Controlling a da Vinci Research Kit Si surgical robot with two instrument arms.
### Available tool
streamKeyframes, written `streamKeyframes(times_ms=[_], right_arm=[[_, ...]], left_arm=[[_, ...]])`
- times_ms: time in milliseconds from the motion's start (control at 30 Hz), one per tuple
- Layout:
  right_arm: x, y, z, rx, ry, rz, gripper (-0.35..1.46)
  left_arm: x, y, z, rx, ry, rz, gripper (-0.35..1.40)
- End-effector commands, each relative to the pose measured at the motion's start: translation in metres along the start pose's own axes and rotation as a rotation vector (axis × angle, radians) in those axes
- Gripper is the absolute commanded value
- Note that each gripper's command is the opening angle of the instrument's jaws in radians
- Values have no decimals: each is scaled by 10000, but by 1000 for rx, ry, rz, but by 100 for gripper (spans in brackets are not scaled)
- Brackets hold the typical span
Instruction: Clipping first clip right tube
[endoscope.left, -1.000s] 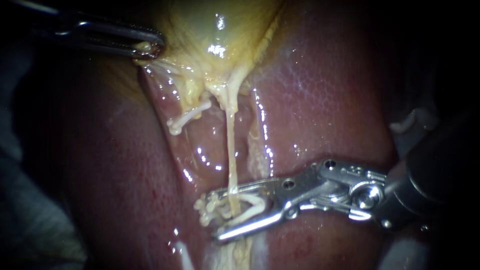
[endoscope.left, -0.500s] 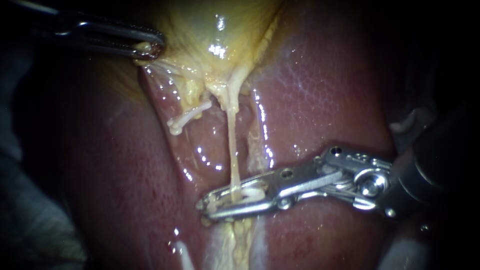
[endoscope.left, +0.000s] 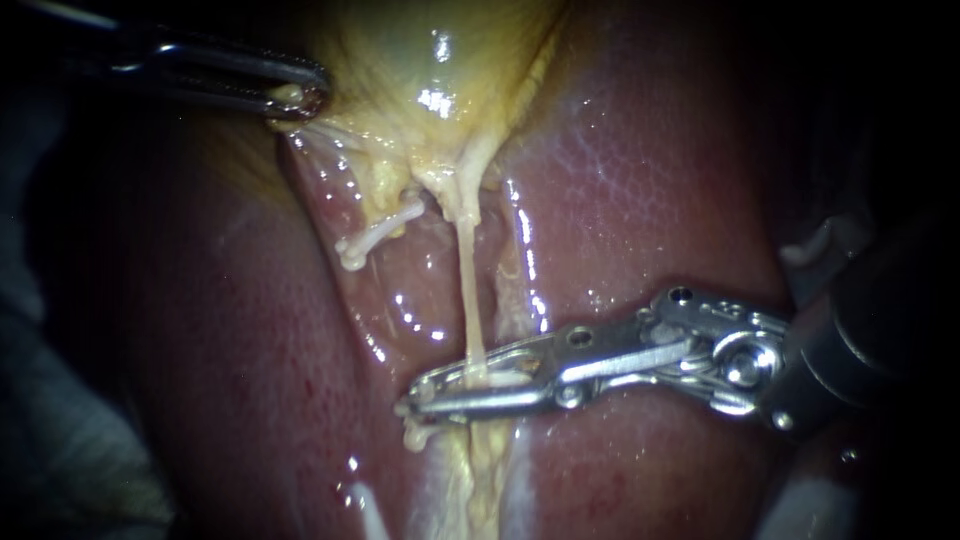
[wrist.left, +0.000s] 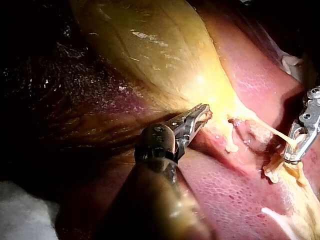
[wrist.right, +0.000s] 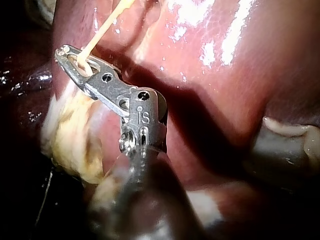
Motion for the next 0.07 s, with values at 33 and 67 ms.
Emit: streamKeyframes(times_ms=[33,67], right_arm=[[-1,1,0,-1,0,-1,-35],[-2,1,0,-1,0,-1,-35]], left_arm=[[0,0,0,0,0,0,-35],[0,0,0,0,0,0,-35]])
